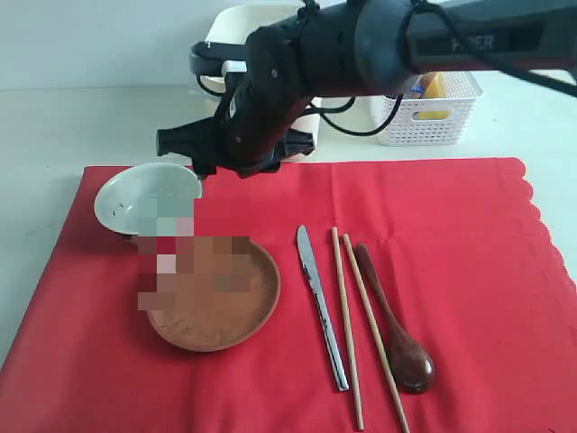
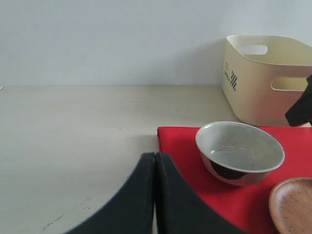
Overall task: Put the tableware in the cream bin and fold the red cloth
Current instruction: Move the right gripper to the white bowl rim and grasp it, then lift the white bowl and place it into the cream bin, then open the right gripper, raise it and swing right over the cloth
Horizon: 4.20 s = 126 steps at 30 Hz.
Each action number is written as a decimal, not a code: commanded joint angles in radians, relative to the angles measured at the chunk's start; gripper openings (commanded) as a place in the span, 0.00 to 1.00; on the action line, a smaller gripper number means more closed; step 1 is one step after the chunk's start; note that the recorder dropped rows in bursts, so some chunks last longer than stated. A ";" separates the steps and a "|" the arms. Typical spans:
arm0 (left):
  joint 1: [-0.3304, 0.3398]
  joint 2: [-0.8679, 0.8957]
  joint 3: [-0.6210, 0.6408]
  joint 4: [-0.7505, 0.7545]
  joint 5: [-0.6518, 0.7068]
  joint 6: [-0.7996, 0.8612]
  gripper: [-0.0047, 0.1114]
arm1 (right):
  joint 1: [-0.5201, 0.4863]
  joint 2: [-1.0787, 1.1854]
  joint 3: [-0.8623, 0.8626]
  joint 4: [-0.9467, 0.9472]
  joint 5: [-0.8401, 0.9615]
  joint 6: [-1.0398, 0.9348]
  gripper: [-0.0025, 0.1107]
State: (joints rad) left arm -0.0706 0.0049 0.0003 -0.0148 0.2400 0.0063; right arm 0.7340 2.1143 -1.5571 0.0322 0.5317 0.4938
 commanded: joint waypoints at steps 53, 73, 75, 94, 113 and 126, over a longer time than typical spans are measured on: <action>0.002 -0.005 0.000 0.001 -0.002 0.001 0.05 | -0.214 -0.164 -0.076 0.282 -0.124 -0.281 0.02; 0.002 -0.005 0.000 0.001 -0.002 0.001 0.05 | -0.322 0.003 -0.076 0.332 -0.364 -0.284 0.02; 0.002 -0.005 0.000 0.001 -0.002 0.001 0.05 | -0.322 0.005 -0.076 0.332 -0.366 -0.284 0.02; 0.002 -0.005 0.000 0.001 -0.002 0.001 0.05 | -0.322 0.005 -0.076 0.327 -0.399 -0.290 0.42; 0.002 -0.005 0.000 0.001 -0.002 0.001 0.05 | -0.322 0.005 -0.076 0.327 -0.391 -0.290 0.44; 0.002 -0.005 0.000 0.001 -0.002 0.001 0.05 | -0.322 -0.015 -0.076 0.312 -0.345 -0.292 0.44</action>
State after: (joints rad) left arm -0.0706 0.0049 0.0003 -0.0148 0.2400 0.0063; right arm 0.4153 2.1234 -1.6293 0.3634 0.1703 0.2128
